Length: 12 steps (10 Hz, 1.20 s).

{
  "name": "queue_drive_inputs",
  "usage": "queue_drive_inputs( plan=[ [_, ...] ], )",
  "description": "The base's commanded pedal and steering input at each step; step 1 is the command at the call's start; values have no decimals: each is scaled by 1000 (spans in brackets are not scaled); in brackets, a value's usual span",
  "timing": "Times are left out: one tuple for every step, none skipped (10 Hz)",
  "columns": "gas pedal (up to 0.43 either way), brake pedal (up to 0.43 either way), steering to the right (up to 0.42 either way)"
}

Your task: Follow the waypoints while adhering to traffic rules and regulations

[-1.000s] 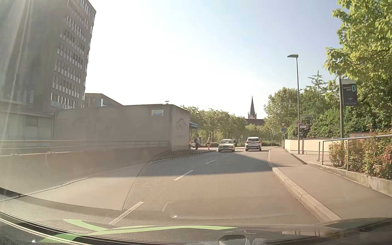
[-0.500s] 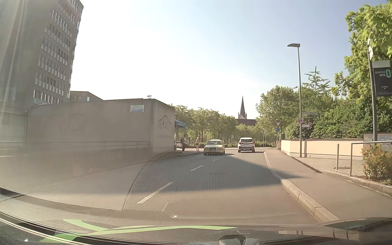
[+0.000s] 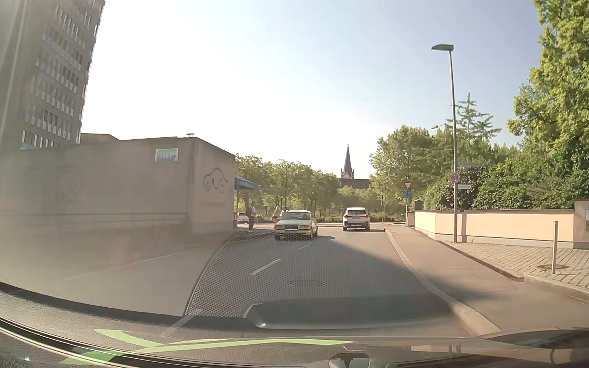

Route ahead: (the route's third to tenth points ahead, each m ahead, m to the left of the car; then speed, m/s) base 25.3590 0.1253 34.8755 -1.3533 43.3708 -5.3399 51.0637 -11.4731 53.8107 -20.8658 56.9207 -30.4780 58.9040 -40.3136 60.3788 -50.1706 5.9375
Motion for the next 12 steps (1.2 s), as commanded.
queue_drive_inputs(
  plan=[
    [8,0,59],
    [0,0,59],
    [0,0,59],
    [0,0,59],
    [8,0,55],
    [8,0,48],
    [8,0,48],
    [8,0,48],
    [8,0,46],
    [8,0,46],
    [8,0,42],
    [8,0,35]
  ],
)
